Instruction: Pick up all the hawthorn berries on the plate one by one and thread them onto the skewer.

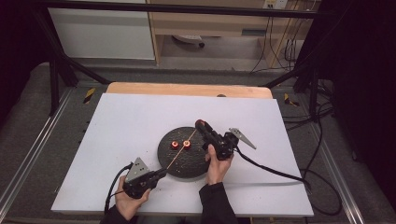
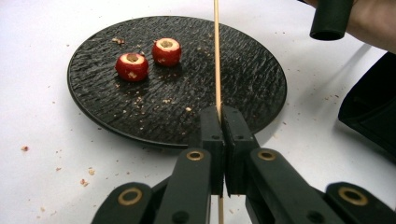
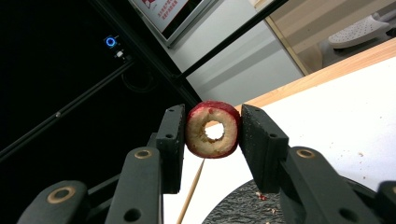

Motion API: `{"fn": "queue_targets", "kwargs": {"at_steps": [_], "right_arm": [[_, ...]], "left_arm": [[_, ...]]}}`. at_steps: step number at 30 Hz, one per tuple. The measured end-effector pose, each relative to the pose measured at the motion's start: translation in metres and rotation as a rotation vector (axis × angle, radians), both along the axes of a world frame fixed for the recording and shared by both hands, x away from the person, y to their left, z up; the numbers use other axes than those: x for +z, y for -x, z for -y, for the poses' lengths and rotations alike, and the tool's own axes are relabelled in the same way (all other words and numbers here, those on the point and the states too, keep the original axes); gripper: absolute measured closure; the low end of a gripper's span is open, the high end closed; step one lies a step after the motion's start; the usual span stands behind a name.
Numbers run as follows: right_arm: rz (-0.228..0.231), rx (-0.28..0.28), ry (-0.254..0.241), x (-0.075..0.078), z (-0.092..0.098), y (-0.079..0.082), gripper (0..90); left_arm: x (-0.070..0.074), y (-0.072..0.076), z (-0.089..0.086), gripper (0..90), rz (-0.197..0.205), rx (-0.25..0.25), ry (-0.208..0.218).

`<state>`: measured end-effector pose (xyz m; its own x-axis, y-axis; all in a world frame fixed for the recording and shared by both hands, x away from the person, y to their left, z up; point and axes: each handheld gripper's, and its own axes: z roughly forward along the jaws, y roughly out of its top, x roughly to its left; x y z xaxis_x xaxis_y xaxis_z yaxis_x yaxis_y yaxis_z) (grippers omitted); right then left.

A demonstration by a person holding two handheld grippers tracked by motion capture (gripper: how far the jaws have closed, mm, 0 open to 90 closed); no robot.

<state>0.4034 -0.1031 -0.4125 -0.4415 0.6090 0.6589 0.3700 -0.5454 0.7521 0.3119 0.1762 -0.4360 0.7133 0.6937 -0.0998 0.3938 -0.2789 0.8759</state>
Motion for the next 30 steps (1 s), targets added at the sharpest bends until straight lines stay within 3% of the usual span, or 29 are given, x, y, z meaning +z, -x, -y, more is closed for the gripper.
{"fn": "queue_targets", "kwargs": {"at_steps": [30], "right_arm": [[0.008,0.009,0.001,-0.0028,-0.0009,0.0012,62.2]], "left_arm": [[-0.0008,0.0032,0.0052,88.0,0.009,0.015,0.009]]}}
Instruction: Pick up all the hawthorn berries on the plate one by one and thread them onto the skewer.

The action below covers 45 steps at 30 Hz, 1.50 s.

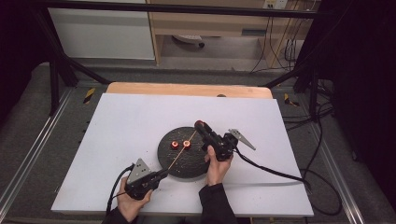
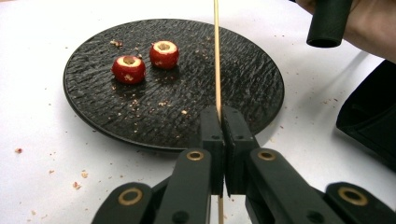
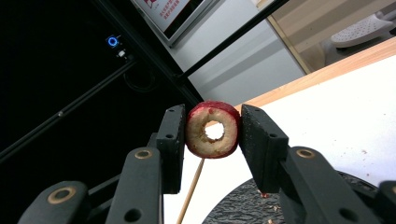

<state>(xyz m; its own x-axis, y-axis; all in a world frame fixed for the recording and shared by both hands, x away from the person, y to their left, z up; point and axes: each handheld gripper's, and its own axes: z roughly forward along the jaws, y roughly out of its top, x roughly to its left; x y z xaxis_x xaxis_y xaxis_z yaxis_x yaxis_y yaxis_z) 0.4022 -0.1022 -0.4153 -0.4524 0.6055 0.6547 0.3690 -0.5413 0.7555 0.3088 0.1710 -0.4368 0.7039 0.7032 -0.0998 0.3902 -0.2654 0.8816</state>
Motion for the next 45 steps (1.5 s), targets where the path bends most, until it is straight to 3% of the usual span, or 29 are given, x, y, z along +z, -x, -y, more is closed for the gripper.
{"fn": "queue_targets", "kwargs": {"at_steps": [14,31,45], "right_arm": [[0.0,0.013,-0.022,-0.003,-0.002,0.002,62.3],[0.002,0.035,-0.021,-0.004,-0.003,0.01,62.4],[-0.01,0.073,0.008,-0.006,-0.004,0.016,62.4]], "left_arm": [[0.006,-0.003,0.014,88.0,0.007,0.043,0.018],[0.026,-0.026,0.038,88.1,0.012,0.047,0.046],[0.033,-0.043,0.052,88.1,0.013,0.04,0.036]]}}
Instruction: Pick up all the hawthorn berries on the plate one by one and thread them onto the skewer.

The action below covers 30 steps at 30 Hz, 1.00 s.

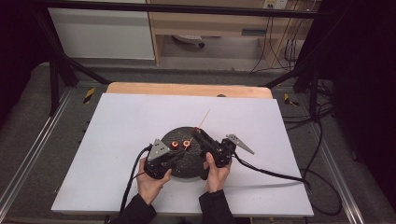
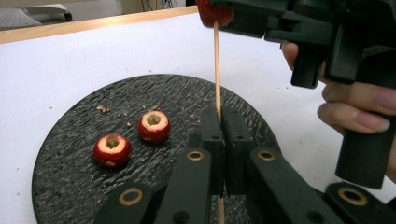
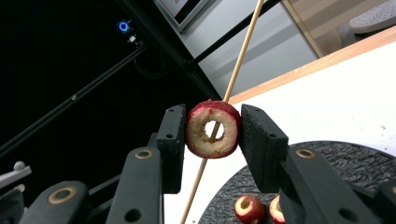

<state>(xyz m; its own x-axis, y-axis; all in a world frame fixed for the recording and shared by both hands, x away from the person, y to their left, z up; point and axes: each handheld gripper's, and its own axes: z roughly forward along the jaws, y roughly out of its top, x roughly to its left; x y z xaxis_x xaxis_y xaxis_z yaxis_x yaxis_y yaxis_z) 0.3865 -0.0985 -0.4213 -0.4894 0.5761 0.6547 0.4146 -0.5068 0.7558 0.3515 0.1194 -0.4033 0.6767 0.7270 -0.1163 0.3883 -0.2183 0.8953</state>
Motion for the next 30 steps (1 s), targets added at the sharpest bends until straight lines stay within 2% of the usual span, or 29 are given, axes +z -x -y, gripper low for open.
{"fn": "queue_targets", "kwargs": {"at_steps": [17,24,25,26,27,28,30], "right_arm": [[-0.011,0.046,0.029,-0.004,-0.002,0.008,62.4],[-0.02,0.065,0.046,-0.004,-0.001,0.009,61.3],[-0.018,0.071,0.059,-0.004,-0.001,0.008,53.7],[-0.018,0.071,0.059,-0.004,-0.001,0.008,53.7],[-0.021,0.082,0.076,-0.003,0.0,0.007,48.1],[-0.021,0.082,0.076,-0.003,0.0,0.007,48.1],[-0.015,0.085,0.108,-0.001,0.002,0.007,42.9]], "left_arm": [[0.009,-0.011,0.012,88.2,0.011,-0.003,-0.011],[0.008,-0.011,0.01,88.2,0.009,-0.01,-0.012],[0.007,-0.01,0.008,88.2,0.009,-0.011,-0.015],[0.007,-0.01,0.006,88.2,0.009,-0.01,-0.016],[0.006,-0.009,0.004,88.2,0.007,-0.01,-0.017],[0.006,-0.008,0.002,88.2,0.007,-0.008,-0.022],[0.004,-0.007,-0.004,88.3,0.003,-0.003,-0.028]]}}
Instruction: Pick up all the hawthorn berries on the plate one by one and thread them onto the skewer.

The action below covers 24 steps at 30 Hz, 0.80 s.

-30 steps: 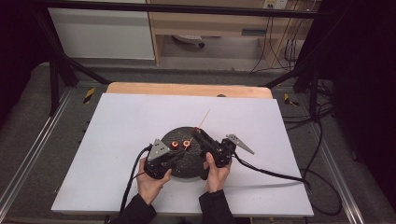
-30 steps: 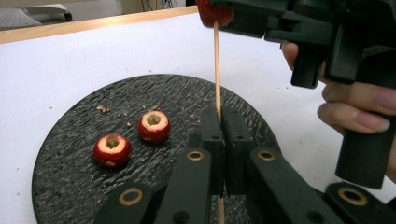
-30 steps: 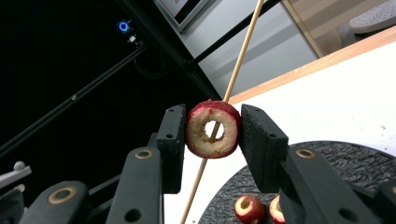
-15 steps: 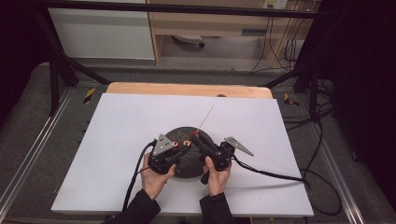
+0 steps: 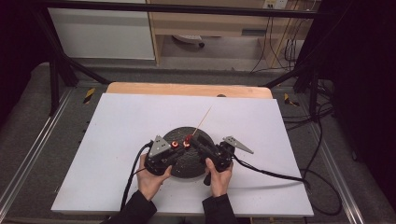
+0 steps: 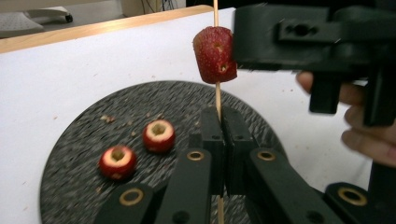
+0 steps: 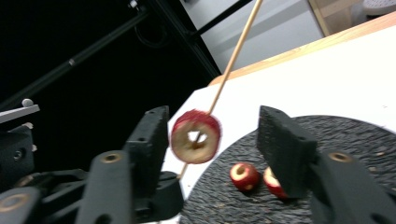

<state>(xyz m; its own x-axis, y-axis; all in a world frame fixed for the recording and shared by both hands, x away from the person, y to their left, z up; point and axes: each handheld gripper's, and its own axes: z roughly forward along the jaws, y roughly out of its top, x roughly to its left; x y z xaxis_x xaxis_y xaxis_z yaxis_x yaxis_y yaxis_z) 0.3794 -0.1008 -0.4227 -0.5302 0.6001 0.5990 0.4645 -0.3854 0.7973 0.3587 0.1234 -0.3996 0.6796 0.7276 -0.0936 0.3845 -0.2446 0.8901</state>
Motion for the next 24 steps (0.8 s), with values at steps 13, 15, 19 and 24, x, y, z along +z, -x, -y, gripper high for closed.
{"fn": "queue_targets", "kwargs": {"at_steps": [13,15,19,24], "right_arm": [[-0.028,0.116,0.29,0.005,0.018,-0.008,5.9],[-0.031,0.124,0.311,0.004,0.019,-0.009,5.2],[-0.045,0.156,0.388,0.005,0.021,-0.011,3.8],[-0.07,0.185,0.48,0.005,0.023,-0.016,3.5]], "left_arm": [[-0.014,0.013,-0.044,88.2,-0.036,0.002,-0.041],[-0.015,0.016,-0.049,88.2,-0.038,0.0,-0.048],[-0.019,0.022,-0.06,88.2,-0.042,-0.006,-0.054],[-0.026,0.03,-0.074,88.1,-0.055,-0.01,-0.064]]}}
